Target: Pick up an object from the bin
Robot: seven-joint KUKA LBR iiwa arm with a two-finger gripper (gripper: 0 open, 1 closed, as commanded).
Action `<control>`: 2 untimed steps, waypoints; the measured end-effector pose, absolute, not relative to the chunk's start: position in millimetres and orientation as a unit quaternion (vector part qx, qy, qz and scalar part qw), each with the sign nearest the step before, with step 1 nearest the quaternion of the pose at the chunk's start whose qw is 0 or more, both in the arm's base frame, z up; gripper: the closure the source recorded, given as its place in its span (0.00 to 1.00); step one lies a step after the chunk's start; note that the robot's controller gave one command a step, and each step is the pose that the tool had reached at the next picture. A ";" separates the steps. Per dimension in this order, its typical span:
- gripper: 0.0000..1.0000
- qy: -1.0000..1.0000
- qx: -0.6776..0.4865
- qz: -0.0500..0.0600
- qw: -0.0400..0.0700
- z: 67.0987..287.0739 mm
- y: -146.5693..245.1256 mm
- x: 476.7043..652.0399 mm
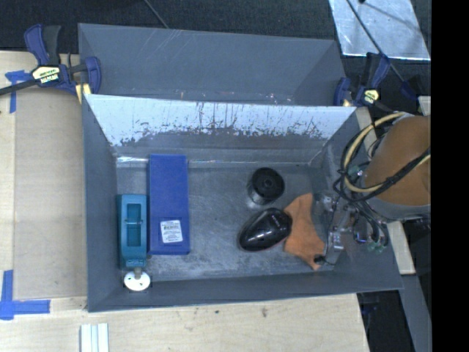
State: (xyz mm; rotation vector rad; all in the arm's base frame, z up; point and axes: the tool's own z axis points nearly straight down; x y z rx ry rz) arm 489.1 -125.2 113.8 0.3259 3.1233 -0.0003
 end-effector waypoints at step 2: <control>1.00 0.991 0.136 -0.001 0.003 71.3 -121.4 488.6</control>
Offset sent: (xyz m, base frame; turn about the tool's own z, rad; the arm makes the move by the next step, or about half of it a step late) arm -0.0022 0.0048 -0.0438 0.0666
